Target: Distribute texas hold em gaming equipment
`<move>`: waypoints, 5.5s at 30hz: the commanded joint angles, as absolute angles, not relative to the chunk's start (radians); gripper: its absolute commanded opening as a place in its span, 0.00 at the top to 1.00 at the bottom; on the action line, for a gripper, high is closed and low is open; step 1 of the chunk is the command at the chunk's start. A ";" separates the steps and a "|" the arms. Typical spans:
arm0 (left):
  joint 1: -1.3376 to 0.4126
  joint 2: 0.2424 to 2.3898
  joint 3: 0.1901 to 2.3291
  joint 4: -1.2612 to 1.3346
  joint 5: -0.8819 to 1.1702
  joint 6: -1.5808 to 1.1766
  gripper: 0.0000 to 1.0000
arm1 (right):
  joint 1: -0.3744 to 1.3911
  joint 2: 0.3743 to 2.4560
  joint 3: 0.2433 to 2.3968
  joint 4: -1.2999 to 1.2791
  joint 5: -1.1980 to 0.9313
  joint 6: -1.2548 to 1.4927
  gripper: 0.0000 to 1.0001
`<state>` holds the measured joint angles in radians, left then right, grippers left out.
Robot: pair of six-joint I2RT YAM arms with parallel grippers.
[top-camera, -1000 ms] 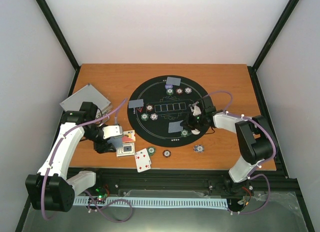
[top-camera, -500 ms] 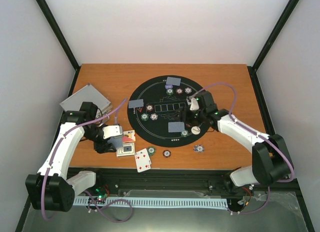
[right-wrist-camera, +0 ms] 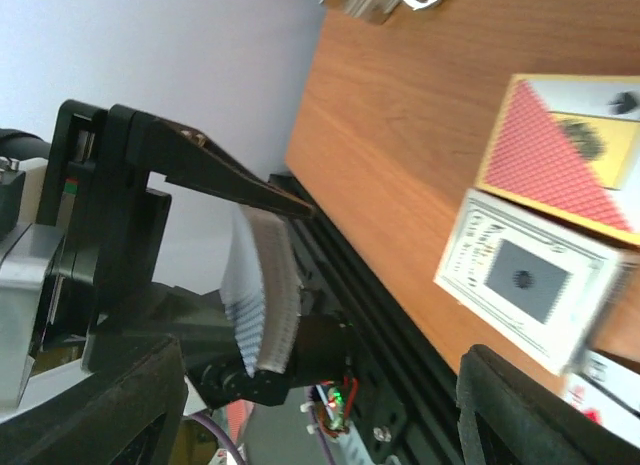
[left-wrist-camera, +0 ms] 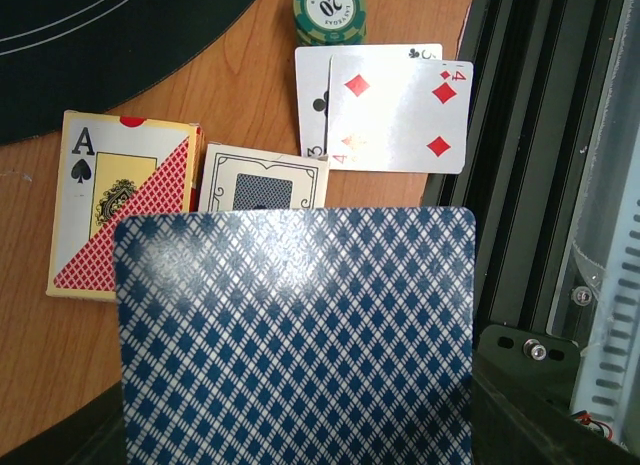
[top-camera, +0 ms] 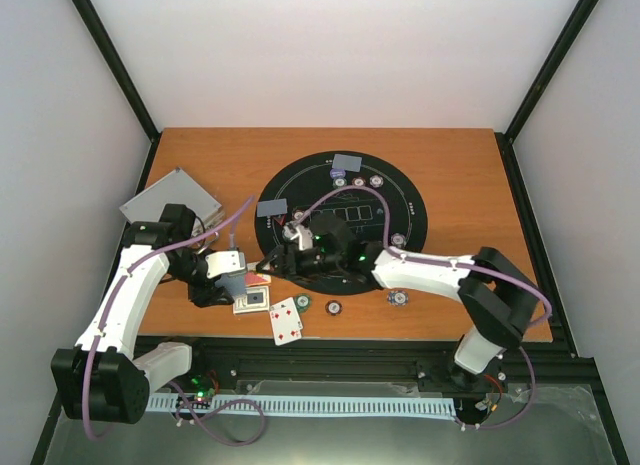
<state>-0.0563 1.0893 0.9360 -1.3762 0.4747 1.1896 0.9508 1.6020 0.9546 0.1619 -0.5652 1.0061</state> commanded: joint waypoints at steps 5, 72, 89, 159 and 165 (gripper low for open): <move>-0.055 1.087 0.971 -1.385 0.500 1.195 0.99 | 1.057 1.760 1.091 0.336 -0.579 1.098 0.26; -0.054 1.080 0.980 -1.397 0.498 1.195 0.99 | 0.722 2.018 1.390 -0.045 -0.662 0.808 0.97; -0.054 1.080 0.994 -1.407 0.495 1.192 0.99 | 0.625 2.460 2.067 -0.488 -0.583 0.639 0.76; -0.054 1.087 1.019 -1.406 0.514 1.171 0.99 | 0.979 1.909 1.026 0.517 -0.670 1.170 0.45; -0.054 1.083 1.021 -1.410 0.509 1.173 0.99 | 0.972 1.880 1.029 0.476 -0.649 1.149 0.60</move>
